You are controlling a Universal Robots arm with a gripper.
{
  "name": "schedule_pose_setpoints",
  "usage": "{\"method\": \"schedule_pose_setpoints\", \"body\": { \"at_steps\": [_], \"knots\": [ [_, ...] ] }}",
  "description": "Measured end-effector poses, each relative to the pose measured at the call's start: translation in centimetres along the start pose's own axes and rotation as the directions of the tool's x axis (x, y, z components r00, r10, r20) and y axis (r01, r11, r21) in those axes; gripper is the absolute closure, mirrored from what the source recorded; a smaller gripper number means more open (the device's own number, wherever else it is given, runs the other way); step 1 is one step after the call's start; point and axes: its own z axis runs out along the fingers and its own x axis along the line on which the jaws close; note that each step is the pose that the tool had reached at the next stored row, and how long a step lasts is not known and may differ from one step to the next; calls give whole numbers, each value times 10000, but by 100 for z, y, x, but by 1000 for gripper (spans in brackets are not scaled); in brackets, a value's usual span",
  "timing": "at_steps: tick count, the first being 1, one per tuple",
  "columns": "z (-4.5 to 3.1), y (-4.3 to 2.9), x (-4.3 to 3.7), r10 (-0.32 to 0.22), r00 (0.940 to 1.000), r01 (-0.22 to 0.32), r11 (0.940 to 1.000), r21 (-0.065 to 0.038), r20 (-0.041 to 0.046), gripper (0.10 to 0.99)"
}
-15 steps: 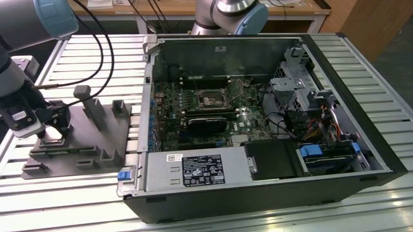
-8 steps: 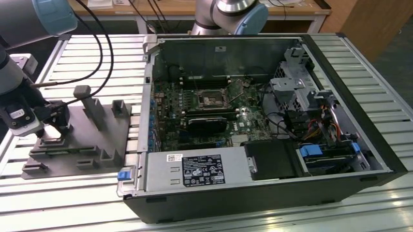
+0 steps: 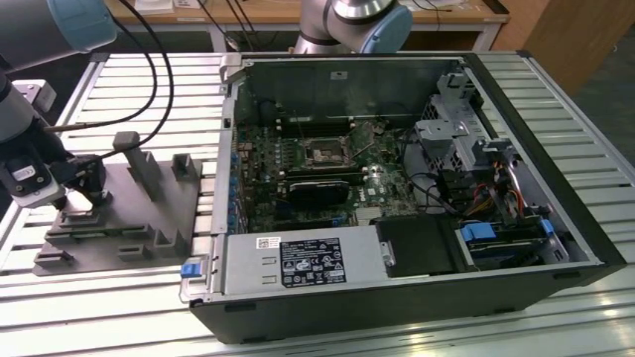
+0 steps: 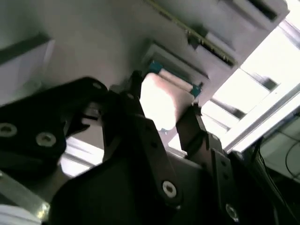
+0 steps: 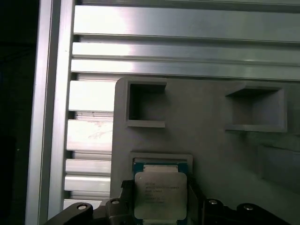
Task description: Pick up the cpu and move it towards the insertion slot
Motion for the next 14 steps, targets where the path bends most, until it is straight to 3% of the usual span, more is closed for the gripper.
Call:
{"method": "schedule_pose_setpoints", "body": {
  "at_steps": [14],
  "knots": [
    [-87, 5, 0, 1, 10000, -1, 10000, 0, -2, 541]
  ]
}}
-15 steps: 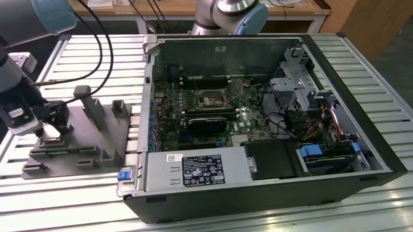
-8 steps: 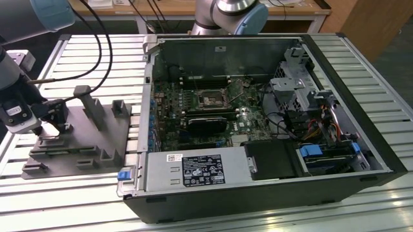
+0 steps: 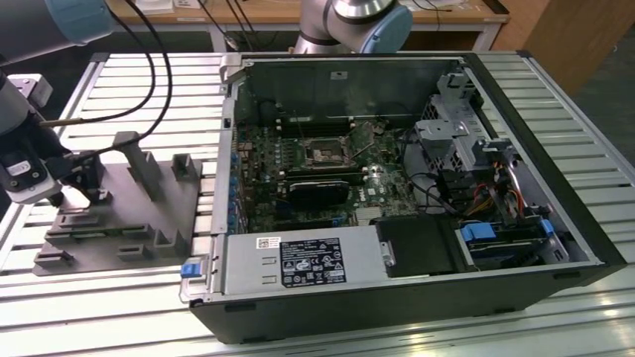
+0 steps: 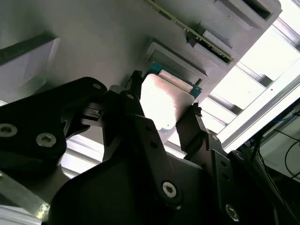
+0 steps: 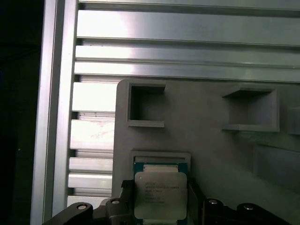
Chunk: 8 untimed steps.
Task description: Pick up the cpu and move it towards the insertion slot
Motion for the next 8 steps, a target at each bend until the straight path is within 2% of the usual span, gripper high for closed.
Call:
{"method": "schedule_pose_setpoints", "body": {
  "at_steps": [8],
  "knots": [
    [-61, 4, 0, 0, 10000, 0, 10000, -1, 1, 541]
  ]
}}
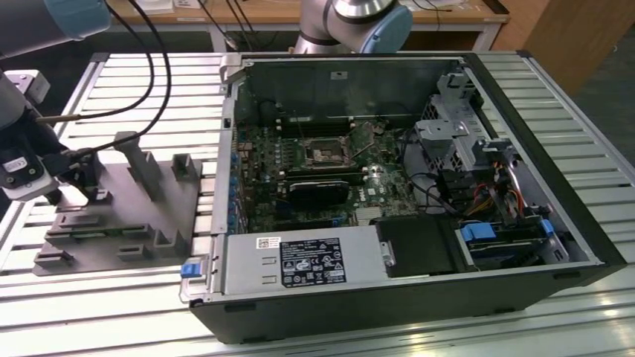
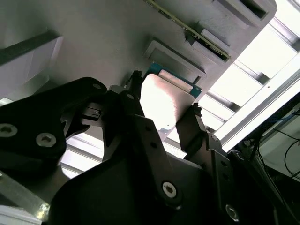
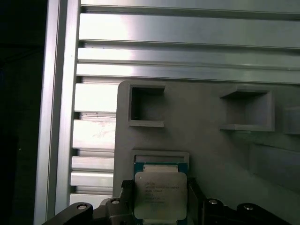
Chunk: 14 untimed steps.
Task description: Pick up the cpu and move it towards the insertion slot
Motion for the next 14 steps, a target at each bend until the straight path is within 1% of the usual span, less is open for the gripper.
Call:
{"method": "schedule_pose_setpoints", "body": {
  "at_steps": [8, 14],
  "knots": [
    [-55, 5, 0, 0, 10000, 0, 10000, 1, -1, 541],
    [-111, 9, 0, 0, 10000, 0, 10000, 1, -2, 541]
  ]
}}
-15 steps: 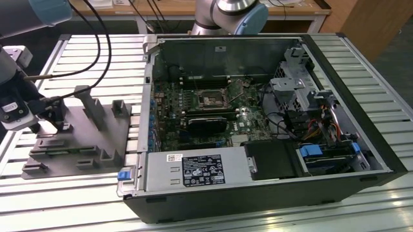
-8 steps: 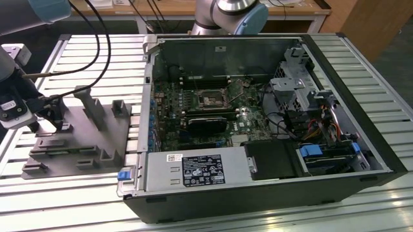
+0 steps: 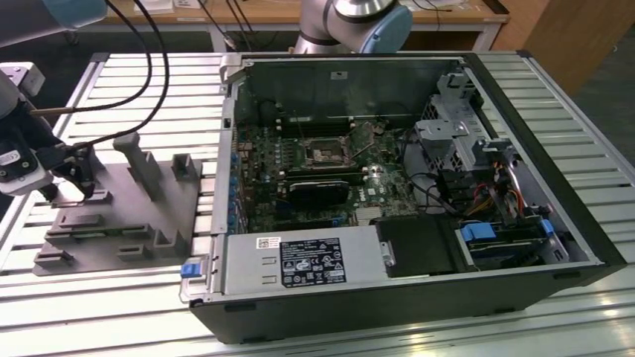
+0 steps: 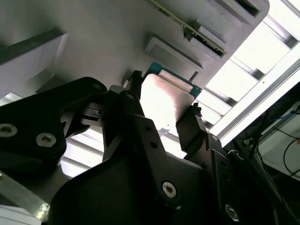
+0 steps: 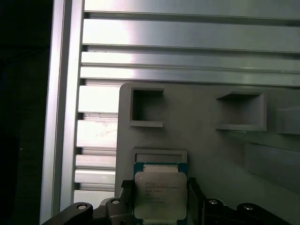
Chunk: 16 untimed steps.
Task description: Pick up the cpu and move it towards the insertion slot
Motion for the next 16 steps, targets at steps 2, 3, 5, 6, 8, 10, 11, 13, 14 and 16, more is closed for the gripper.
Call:
{"method": "schedule_pose_setpoints", "body": {
  "at_steps": [2, 3, 5, 6, 8, 10, 11, 13, 14, 16],
  "knots": [
    [-16, 2, 0, 0, 10000, 0, 10000, 0, 1, 541],
    [-26, 2, 0, 0, 10000, 0, 10000, 0, 0, 541],
    [-37, 4, 0, 0, 10000, 0, 10000, -1, 2, 541],
    [-42, 5, 0, 0, 10000, 0, 10000, -1, 2, 541],
    [-54, 7, 0, 0, 10000, 0, 10000, -1, 2, 541],
    [-63, 10, 0, 0, 10000, 0, 10000, 0, 1, 541],
    [-68, 11, 0, 0, 10000, 0, 10000, 0, 1, 541],
    [-78, 13, 0, 1, 10000, -1, 10000, 0, 0, 541],
    [-82, 15, 0, 0, 10000, 0, 10000, 0, 0, 541],
    [-93, 17, 0, 0, 10000, 0, 10000, 0, 1, 541]
  ]
}}
